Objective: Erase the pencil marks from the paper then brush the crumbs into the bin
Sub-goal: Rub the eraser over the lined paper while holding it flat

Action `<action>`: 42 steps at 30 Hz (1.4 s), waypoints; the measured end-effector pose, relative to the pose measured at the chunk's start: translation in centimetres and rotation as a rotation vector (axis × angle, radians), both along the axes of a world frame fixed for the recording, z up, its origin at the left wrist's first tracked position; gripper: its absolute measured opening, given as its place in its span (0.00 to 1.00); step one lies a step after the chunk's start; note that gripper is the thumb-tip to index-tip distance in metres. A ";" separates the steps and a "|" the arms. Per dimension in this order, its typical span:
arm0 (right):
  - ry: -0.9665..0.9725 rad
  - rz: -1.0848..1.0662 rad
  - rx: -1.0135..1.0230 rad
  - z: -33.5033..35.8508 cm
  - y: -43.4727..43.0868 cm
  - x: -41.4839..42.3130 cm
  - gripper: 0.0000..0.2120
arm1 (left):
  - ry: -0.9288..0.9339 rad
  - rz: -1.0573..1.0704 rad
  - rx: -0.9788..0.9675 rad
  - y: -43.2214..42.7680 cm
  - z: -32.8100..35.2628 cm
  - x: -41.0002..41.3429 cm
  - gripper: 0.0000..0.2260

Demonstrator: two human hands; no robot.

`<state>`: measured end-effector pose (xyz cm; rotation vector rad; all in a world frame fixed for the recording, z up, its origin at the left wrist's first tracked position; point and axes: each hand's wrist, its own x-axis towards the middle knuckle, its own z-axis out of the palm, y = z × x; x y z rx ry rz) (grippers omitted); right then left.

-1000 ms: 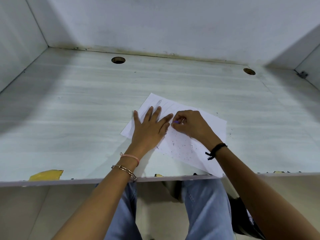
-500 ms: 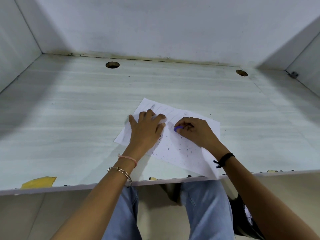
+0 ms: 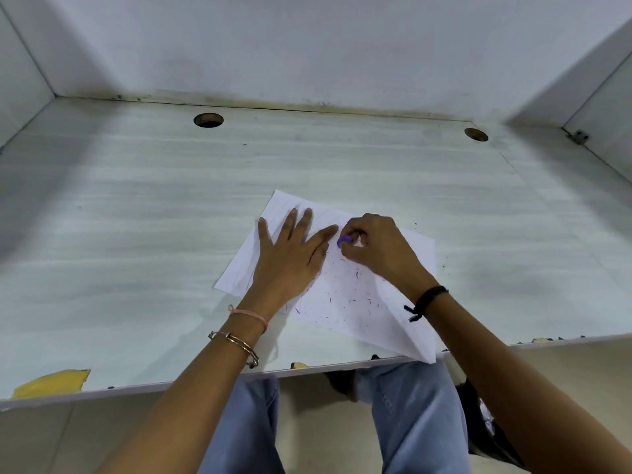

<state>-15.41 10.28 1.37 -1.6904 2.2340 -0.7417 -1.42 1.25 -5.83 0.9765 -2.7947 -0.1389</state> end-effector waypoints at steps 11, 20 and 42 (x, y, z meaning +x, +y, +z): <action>0.060 0.035 0.082 1.0 -0.4 -0.2 0.03 | 0.006 0.041 0.048 0.2 0.5 0.0 0.32; 0.089 0.041 0.090 1.0 -0.8 -0.6 0.03 | -0.002 0.033 0.050 0.2 0.7 0.1 0.29; 0.071 0.174 0.146 0.9 -0.1 0.3 0.03 | -0.072 0.021 0.033 0.3 1.0 0.1 0.26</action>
